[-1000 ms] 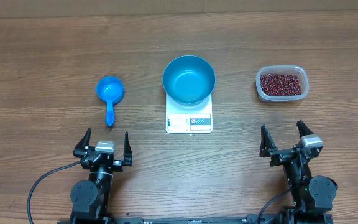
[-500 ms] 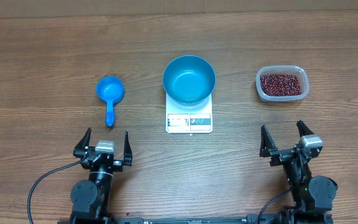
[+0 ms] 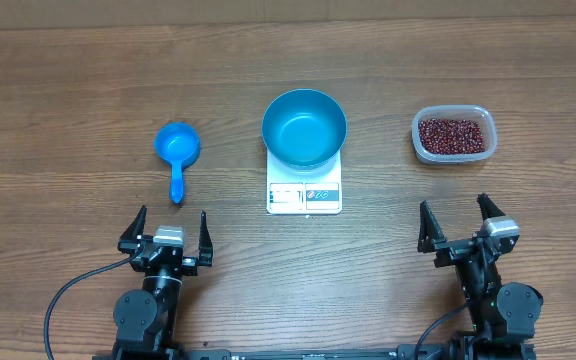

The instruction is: Scoop item into bowl and weigh 150g on scale

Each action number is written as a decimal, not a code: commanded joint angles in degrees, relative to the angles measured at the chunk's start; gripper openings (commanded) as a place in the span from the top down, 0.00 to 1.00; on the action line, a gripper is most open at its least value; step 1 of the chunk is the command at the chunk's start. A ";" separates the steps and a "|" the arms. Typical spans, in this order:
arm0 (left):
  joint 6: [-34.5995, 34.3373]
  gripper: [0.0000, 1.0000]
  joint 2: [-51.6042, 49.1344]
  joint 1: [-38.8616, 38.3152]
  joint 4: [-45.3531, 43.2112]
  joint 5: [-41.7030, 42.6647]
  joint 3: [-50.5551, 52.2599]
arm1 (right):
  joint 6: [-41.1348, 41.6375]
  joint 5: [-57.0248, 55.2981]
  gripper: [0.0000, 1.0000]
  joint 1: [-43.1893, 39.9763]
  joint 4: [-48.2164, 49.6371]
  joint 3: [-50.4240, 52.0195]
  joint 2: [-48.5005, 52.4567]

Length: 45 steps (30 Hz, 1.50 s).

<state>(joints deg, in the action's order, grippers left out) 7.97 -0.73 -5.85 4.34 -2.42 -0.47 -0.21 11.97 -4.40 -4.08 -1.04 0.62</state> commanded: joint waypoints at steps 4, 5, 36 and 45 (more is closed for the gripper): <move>1.22 0.00 0.48 0.42 -0.11 -0.57 0.20 | 0.22 -0.52 0.00 -0.11 0.28 0.59 -0.46; 1.22 0.01 0.48 0.44 -0.11 -0.57 0.20 | 0.22 -0.52 0.00 -0.11 0.28 0.59 -0.46; -5.11 0.00 -12.83 0.44 24.02 3.98 -33.27 | 0.22 -0.52 0.00 -0.11 0.28 0.59 -0.46; -5.38 0.00 -54.05 0.44 52.52 13.73 -77.59 | 0.22 -0.52 0.00 -0.11 0.28 0.59 -0.46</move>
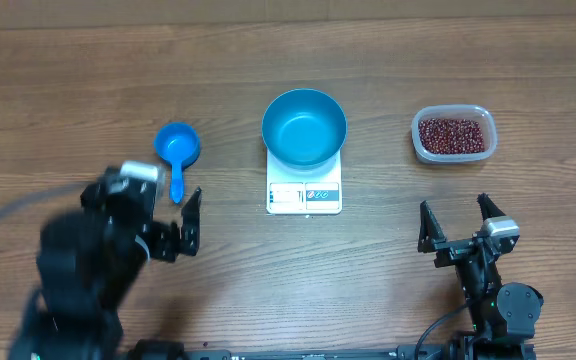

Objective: Scoop item into bowl and weigh 150g on scale
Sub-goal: 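Move the left gripper over the blue scoop handle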

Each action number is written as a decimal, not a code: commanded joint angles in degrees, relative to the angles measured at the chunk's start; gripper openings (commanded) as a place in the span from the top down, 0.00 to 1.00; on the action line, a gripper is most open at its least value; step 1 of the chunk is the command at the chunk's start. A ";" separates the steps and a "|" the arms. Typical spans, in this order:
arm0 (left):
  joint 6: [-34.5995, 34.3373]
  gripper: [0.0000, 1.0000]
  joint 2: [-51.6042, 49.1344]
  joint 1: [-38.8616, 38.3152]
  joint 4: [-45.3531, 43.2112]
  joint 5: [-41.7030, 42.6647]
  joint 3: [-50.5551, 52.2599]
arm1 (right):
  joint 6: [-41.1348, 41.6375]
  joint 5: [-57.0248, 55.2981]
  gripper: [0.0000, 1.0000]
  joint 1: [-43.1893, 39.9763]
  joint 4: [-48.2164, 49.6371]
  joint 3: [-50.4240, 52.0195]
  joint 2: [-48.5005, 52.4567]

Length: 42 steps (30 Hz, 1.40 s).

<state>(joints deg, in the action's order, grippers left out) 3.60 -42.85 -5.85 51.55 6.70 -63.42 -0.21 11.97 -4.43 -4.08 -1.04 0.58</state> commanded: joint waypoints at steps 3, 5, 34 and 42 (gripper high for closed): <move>-1.01 0.00 -22.86 0.42 14.47 6.93 -27.96 | 0.22 -0.52 0.00 -0.09 0.28 0.59 -0.42; -1.03 0.01 -29.14 0.42 19.58 6.95 -35.39 | 0.22 -0.52 0.00 -0.09 0.28 0.59 -0.42; -7.91 0.96 -53.68 0.70 16.57 -1.60 -43.87 | 0.22 -0.52 0.00 -0.09 0.28 0.59 -0.42; -8.39 0.96 -53.68 0.68 19.43 -1.16 -43.87 | 0.22 -0.52 0.00 -0.09 0.28 0.59 -0.42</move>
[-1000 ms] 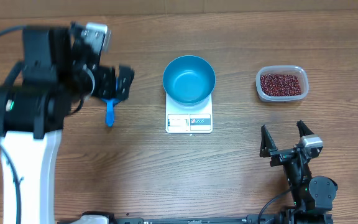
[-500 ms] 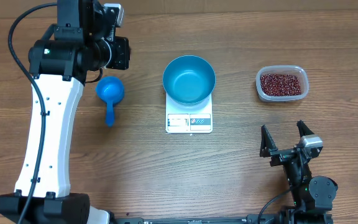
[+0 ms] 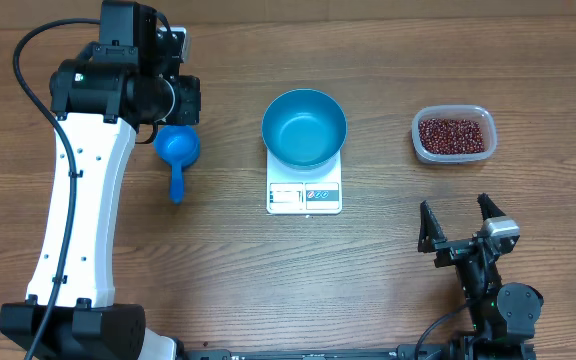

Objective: Scoop item into bowl and weigh 150g on scale
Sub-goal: 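Move the left gripper over the blue scoop handle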

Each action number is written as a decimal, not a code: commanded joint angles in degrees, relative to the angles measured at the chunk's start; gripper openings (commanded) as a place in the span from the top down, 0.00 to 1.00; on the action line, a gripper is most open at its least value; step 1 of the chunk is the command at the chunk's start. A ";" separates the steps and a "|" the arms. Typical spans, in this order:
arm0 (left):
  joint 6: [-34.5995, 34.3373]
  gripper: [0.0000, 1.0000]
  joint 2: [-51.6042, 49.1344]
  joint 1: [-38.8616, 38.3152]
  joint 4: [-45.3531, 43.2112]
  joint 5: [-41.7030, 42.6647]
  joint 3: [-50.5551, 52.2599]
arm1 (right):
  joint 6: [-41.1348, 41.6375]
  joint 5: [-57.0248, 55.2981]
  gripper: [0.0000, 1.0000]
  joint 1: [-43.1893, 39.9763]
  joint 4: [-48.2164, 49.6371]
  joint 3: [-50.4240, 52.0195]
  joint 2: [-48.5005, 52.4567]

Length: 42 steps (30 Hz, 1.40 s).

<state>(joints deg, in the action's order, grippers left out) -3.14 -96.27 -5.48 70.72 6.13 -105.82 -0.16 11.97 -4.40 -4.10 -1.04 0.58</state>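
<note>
A blue scoop (image 3: pixel 177 165) lies on the table left of the scale, its handle pointing toward the near edge. My left gripper (image 3: pixel 175 108) hangs over the far rim of the scoop's cup. The wrist hides its fingers, so its state cannot be told. An empty blue bowl (image 3: pixel 304 127) sits on the white scale (image 3: pixel 304 197). A clear container of red beans (image 3: pixel 453 134) stands at the right. My right gripper (image 3: pixel 454 210) rests open near the front right, holding nothing.
The left arm's white link (image 3: pixel 78 200) stretches from the near left edge up across the table's left side. A black cable (image 3: pixel 28 60) loops at the far left. Bare wood lies between scale and bean container.
The left arm has gone from low at the front left, its gripper near the scoop's handle, to extended far over the table, with its gripper above the scoop's cup. The scoop has not moved.
Both grippers first rested open near the front edge. Then the left arm showed blurred at the left, its open gripper close to the scoop's handle. Now it reaches out over the scoop's cup. The right arm, bowl, scale and beans stayed put.
</note>
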 commanded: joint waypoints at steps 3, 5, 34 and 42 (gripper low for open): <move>-2.73 0.96 -0.26 0.31 0.81 -0.57 -1.46 | 0.17 -0.52 0.00 -0.11 0.31 0.59 -0.42; -5.55 0.96 -0.26 0.31 1.73 -0.57 -1.46 | 0.17 -0.52 0.00 -0.11 0.31 0.59 -0.42; -16.83 0.00 -0.42 0.76 0.72 -8.57 23.23 | 0.17 -0.52 0.00 -0.11 0.31 0.59 -0.42; -20.28 0.09 -0.55 2.80 -2.05 -14.40 24.61 | 0.17 -0.52 0.00 -0.11 0.31 0.59 -0.42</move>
<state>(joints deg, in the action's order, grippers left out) -21.34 -96.57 -3.68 69.97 -5.26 -81.71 -0.16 11.94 -4.40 -4.10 -1.04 0.58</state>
